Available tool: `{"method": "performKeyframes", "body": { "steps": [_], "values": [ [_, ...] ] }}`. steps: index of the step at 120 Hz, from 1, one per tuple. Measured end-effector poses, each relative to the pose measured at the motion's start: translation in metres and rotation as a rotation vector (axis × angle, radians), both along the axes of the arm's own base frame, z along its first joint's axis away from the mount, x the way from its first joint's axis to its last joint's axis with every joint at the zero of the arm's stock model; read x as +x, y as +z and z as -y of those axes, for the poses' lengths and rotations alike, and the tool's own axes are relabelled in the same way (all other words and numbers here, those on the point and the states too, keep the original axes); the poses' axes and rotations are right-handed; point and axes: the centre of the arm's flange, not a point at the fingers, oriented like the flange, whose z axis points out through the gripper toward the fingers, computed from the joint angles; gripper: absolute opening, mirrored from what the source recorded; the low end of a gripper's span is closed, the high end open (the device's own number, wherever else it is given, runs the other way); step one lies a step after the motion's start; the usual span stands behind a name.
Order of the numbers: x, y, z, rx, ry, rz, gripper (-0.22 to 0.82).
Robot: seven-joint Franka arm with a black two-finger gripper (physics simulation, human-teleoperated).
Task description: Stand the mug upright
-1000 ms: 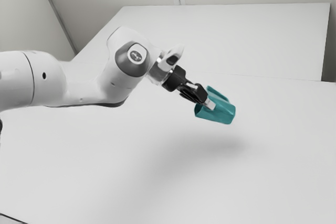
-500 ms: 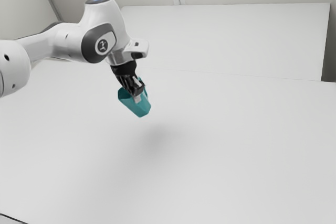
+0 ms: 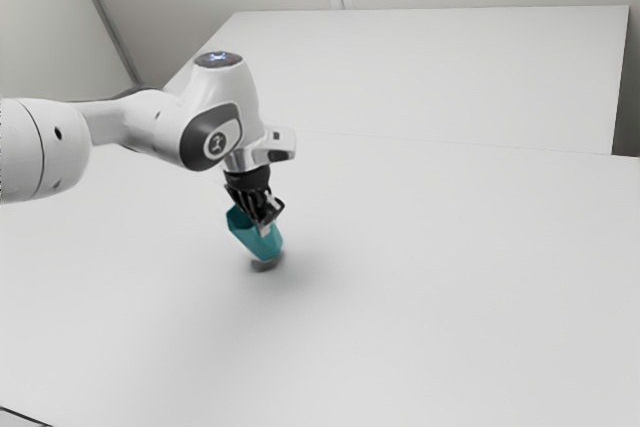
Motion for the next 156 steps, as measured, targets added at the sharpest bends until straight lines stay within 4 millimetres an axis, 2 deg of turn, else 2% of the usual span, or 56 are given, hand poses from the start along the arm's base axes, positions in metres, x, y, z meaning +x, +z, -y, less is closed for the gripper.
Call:
{"method": "performKeyframes", "body": {
  "steps": [24,34,40,60,68,76,101,118,135,156],
  "values": [
    [0.008,-0.019,-0.003,-0.002,0.037,-0.001,-0.18],
    [0.009,-0.022,-0.003,-0.005,0.049,0.001,-0.13],
    [0.010,-0.024,-0.003,-0.006,0.054,0.002,-0.06],
    [0.011,-0.019,-0.003,-0.010,0.070,0.018,0.27],
    [0.013,-0.006,-0.003,-0.012,0.075,0.041,0.36],
    [0.015,0.017,-0.002,-0.017,0.081,0.069,0.43],
    [0.049,0.116,0.000,-0.055,0.115,0.140,0.54],
    [0.073,0.159,-0.020,-0.103,0.164,0.136,0.57],
    [0.074,0.187,-0.021,-0.116,0.162,0.126,0.59],
    [0.066,0.195,-0.021,-0.116,0.154,0.088,0.60]
  ]
}}
